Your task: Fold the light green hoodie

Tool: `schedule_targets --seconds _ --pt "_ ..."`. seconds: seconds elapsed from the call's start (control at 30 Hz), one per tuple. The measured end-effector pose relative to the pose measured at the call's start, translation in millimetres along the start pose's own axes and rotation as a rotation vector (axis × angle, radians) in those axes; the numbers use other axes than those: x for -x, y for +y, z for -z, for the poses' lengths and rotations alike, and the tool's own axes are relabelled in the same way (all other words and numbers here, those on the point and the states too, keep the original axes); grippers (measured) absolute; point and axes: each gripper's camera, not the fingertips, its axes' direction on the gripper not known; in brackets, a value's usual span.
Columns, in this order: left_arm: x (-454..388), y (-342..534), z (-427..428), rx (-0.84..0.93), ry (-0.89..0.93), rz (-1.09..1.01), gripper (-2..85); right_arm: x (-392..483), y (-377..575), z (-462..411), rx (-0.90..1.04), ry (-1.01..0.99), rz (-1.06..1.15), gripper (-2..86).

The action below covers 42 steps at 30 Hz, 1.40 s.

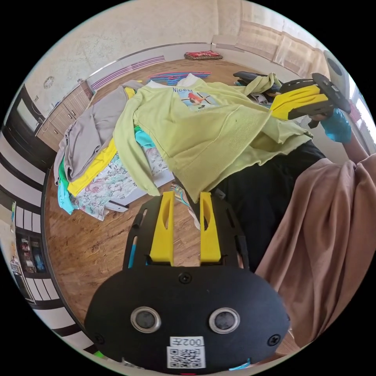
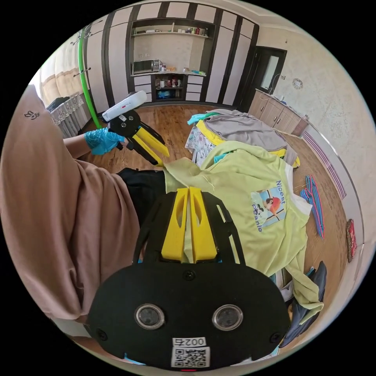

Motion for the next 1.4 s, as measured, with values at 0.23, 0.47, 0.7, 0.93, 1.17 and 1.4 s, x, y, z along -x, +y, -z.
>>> schedule_targets --seconds 0.23,0.47,0.7,0.93,1.17,1.4 --pt "3 12 8 -0.022 0.042 -0.002 -0.6 11 19 -15 0.056 -0.078 -0.034 -0.9" --pt "9 29 71 -0.053 0.056 -0.215 -1.0 22 18 -17 0.045 -0.136 -0.009 -0.8" --pt "-2 51 49 0.090 0.107 -0.297 -1.0 37 16 -41 0.128 -0.171 0.025 -0.6" --pt "2 66 34 0.028 0.155 -0.203 0.5 38 20 -40 0.141 -0.158 0.034 0.1" --pt "-4 82 34 -0.025 0.144 -0.222 2.4 35 22 -44 0.187 -0.111 0.031 5.6" --pt "3 99 49 -0.118 0.070 -0.182 -0.8 46 18 -56 0.237 -0.058 0.031 5.7"
